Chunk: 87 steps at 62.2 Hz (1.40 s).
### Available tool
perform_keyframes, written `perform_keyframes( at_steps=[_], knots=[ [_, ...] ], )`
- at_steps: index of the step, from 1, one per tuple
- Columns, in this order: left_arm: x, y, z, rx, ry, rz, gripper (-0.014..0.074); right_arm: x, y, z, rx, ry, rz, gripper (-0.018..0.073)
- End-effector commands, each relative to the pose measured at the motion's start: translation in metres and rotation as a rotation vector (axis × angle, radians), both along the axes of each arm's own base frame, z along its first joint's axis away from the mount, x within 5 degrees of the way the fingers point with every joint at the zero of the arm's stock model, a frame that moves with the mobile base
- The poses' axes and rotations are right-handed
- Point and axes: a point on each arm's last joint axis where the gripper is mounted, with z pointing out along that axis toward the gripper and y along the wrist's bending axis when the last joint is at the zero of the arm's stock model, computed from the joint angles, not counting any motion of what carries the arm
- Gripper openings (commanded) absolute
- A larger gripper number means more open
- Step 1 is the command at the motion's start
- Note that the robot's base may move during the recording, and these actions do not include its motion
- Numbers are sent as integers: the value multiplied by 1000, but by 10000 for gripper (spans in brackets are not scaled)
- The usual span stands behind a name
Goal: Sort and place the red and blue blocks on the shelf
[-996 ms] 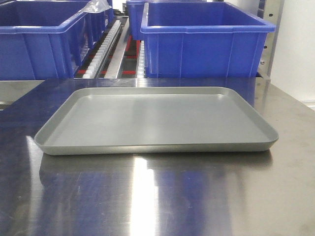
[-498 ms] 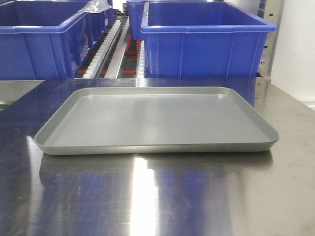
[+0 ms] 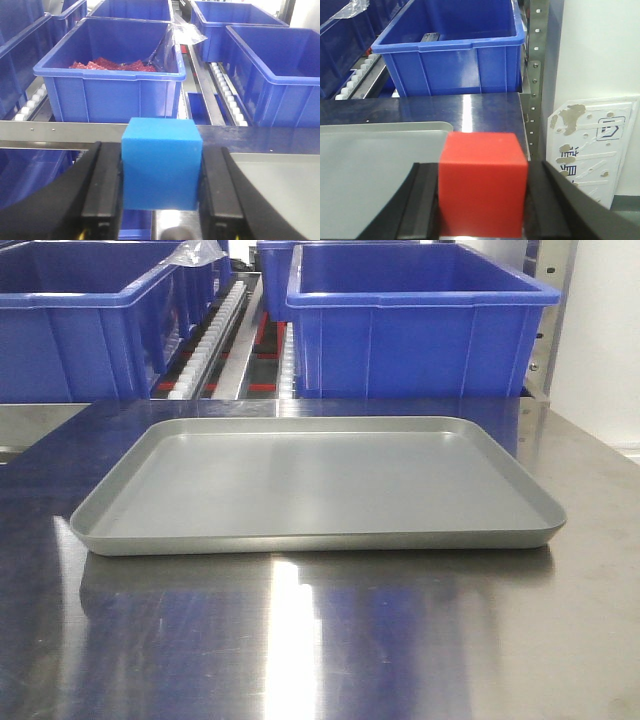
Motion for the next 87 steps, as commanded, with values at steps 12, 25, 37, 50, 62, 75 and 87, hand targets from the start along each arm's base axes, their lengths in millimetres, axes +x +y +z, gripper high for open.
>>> perform_keyframes(
  at_steps=[12,25,37,50,62,75,87],
  knots=[
    [-1,-1,20,-20,-114,-11,132,0,0,16,8,-105,-4,51],
    [-1,-1,20,-20,-114,-11,132,0,0,16,8,-105,-4,51],
    [-1,-1,20,-20,-114,-11,132,0,0,16,8,-105,-4,51],
    [-1,-1,20,-20,-114,-11,132,0,0,16,8,-105,-4,51],
    [-1,-1,20,-20,-114,-11,132,0,0,16,8,-105,-4,51],
    [-1,-1,20,-20,-114,-11,132,0,0,16,8,-105,-4,51],
    [-1,-1,20,-20,-114,-11,132,0,0,16,8,-105,-4,51]
  ],
)
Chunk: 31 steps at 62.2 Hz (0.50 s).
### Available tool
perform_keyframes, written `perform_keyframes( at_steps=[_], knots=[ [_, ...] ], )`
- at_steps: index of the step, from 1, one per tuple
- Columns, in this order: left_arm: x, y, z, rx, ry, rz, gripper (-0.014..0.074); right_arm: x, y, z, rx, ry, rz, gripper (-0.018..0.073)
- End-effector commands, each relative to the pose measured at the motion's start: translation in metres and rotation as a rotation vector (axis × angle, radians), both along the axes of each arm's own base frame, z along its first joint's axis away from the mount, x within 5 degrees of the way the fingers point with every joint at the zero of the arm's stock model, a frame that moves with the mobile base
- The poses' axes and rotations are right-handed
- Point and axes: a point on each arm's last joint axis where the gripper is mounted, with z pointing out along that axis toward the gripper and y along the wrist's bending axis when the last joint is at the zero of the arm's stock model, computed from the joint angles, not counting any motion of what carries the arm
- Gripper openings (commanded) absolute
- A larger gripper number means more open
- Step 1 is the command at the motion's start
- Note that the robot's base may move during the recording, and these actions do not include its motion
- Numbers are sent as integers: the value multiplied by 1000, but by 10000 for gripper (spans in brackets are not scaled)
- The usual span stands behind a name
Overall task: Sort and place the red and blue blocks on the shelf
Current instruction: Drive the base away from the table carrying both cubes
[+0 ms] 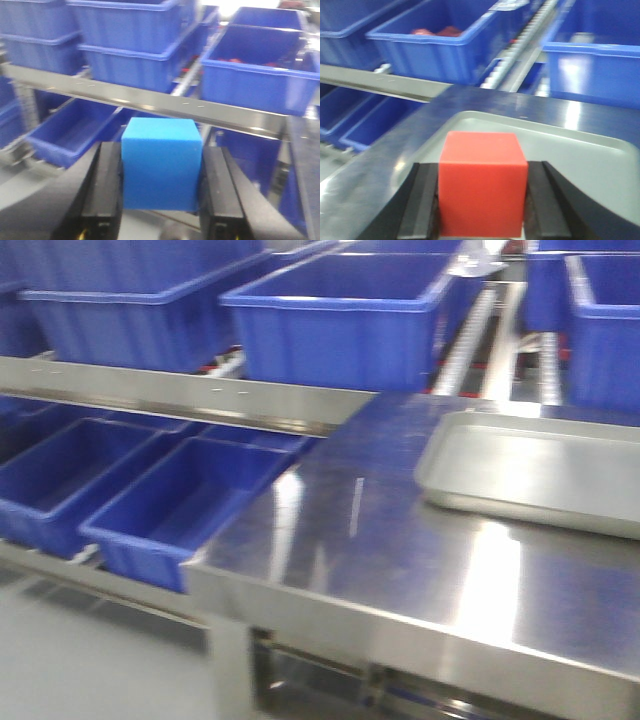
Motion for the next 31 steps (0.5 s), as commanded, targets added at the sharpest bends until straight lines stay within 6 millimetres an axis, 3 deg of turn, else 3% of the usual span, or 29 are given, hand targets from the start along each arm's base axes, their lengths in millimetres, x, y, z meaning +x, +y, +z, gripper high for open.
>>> perform_keyframes(
  at_steps=[1,31],
  knots=[
    [-1,-1,20,-20,-114,-11,132,1,0,16,8,-101,-4,51],
    [-1,-1,20,-20,-114,-11,132,1,0,16,8,-101,-4,51]
  ],
)
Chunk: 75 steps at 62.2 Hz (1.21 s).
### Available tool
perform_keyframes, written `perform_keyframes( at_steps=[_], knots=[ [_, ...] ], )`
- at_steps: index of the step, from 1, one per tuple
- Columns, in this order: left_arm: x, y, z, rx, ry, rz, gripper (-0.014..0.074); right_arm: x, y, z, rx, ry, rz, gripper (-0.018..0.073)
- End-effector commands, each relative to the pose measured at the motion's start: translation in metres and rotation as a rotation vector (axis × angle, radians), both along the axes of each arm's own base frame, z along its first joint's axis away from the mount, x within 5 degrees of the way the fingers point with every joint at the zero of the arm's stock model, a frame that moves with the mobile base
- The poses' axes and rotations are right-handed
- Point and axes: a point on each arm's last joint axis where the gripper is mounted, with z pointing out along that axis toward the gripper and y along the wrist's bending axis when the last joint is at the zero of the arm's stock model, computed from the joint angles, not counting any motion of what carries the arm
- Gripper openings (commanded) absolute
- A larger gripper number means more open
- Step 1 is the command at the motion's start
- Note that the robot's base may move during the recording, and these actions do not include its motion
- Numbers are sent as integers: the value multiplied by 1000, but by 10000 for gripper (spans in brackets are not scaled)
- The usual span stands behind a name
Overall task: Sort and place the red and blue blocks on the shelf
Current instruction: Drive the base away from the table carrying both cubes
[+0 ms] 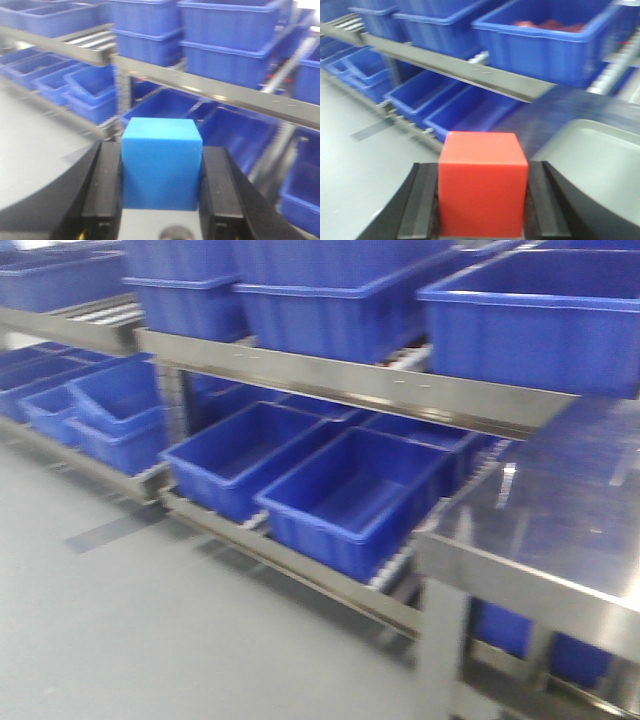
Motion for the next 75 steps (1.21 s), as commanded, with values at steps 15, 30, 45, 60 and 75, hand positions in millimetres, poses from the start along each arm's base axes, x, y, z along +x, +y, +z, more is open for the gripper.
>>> perform_keyframes(
  at_steps=[15,30,45,60,75],
  knots=[
    [-1,-1,20,-20,-114,-11,132,1,0,16,8,-101,-4,51],
    [-1,-1,20,-20,-114,-11,132,1,0,16,8,-101,-4,51],
    [-1,-1,20,-20,-114,-11,132,1,0,16,8,-101,-4,51],
    [-1,-1,20,-20,-114,-11,132,1,0,16,8,-101,-4,51],
    [-1,-1,20,-20,-114,-11,132,1,0,16,8,-101,-4,51]
  ],
)
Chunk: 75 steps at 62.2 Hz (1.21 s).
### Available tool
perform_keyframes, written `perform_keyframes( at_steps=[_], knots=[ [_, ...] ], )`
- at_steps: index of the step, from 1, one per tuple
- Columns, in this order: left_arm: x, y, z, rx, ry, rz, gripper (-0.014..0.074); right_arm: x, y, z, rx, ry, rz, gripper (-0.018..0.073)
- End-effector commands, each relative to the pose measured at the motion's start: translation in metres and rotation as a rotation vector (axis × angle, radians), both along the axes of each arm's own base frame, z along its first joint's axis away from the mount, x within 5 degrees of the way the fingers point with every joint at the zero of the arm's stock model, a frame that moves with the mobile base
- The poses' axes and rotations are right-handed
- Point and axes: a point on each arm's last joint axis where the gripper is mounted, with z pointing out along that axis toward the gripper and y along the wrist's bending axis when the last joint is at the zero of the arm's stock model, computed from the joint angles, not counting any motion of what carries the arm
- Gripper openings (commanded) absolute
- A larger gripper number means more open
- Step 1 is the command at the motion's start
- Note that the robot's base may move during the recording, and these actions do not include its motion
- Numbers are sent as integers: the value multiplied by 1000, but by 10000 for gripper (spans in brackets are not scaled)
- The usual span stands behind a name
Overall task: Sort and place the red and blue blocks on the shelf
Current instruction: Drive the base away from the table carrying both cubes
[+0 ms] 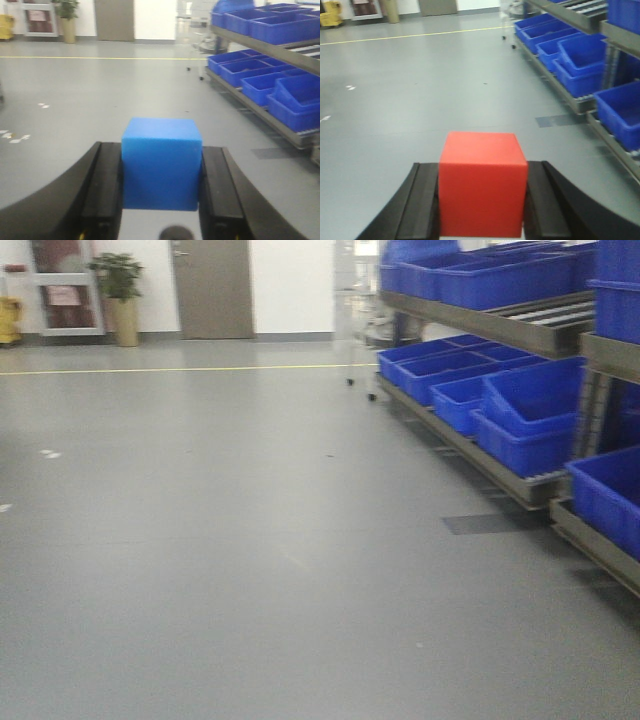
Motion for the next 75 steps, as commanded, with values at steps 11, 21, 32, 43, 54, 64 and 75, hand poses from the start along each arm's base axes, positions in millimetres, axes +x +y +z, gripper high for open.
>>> perform_keyframes(
  at_steps=[11,21,32,43,54,64,75],
  knots=[
    [-1,-1,20,-20,-114,-11,132,1,0,16,8,-101,-4,51],
    [-1,-1,20,-20,-114,-11,132,1,0,16,8,-101,-4,51],
    [-1,-1,20,-20,-114,-11,132,1,0,16,8,-101,-4,51],
    [-1,-1,20,-20,-114,-11,132,1,0,16,8,-101,-4,51],
    [-1,-1,20,-20,-114,-11,132,1,0,16,8,-101,-4,51],
    [-1,-1,20,-20,-114,-11,132,1,0,16,8,-101,-4,51],
    [-1,-1,20,-20,-114,-11,132,1,0,16,8,-101,-4,51]
  ],
)
